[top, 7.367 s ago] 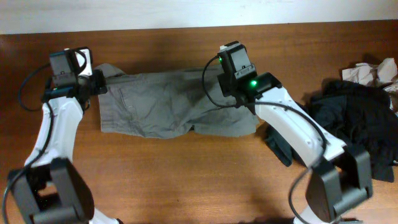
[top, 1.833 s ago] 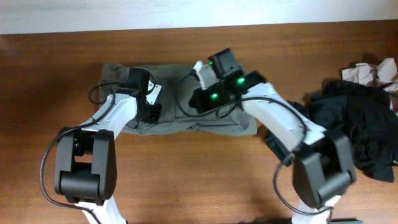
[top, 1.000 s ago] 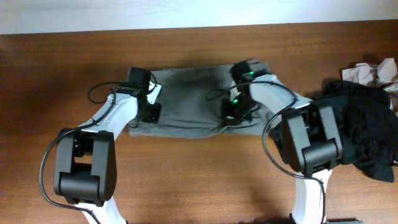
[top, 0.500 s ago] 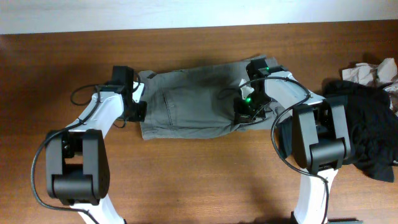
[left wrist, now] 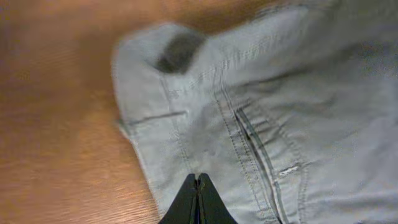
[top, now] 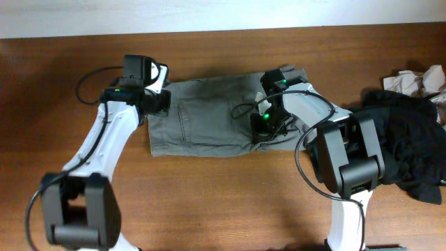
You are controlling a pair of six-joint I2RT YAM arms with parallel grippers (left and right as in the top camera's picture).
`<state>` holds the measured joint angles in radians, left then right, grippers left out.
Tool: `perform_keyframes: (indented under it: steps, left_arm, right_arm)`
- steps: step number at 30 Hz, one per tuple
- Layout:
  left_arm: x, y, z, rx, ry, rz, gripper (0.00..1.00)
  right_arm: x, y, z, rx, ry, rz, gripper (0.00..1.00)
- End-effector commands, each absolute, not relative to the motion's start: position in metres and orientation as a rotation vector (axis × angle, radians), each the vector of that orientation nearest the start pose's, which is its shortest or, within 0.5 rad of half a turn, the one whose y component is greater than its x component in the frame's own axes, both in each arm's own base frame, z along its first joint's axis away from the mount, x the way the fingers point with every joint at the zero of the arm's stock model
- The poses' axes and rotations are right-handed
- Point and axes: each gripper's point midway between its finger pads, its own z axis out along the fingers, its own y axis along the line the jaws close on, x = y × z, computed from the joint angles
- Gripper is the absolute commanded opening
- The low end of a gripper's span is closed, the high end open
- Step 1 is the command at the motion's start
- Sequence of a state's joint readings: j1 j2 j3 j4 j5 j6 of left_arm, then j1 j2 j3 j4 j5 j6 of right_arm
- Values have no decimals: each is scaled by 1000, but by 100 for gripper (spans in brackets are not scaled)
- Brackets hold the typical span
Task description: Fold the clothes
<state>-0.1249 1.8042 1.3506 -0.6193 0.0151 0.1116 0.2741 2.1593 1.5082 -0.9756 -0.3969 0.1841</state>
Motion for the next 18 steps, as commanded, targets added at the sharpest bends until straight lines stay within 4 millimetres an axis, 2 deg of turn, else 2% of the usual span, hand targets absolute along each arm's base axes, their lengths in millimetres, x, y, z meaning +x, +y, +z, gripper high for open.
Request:
perform_keyframes:
  steps: [1, 7, 10, 13, 14, 18]
  left_arm:
    - [429, -64, 49, 358, 2744, -80, 2]
    - [428, -58, 22, 348, 2800, -67, 2]
    - [425, -47, 10, 338, 2838, 10, 1]
    - [420, -32, -1, 326, 2877, 127, 1]
    - [417, -20, -6, 306, 2901, 193, 1]
    - [413, 10, -8, 188, 2931, 250, 1]
  right_arm:
    - [349, 154, -11, -108, 3252, 511, 4]
    - [359, 153, 5, -156, 3194, 482, 4]
    - [367, 152, 18, -170, 3151, 462, 4]
    - [377, 148, 38, -178, 3090, 417, 4]
    - [381, 144, 51, -179, 3056, 373, 4]
    - [385, 138, 71, -179, 3007, 332, 4]
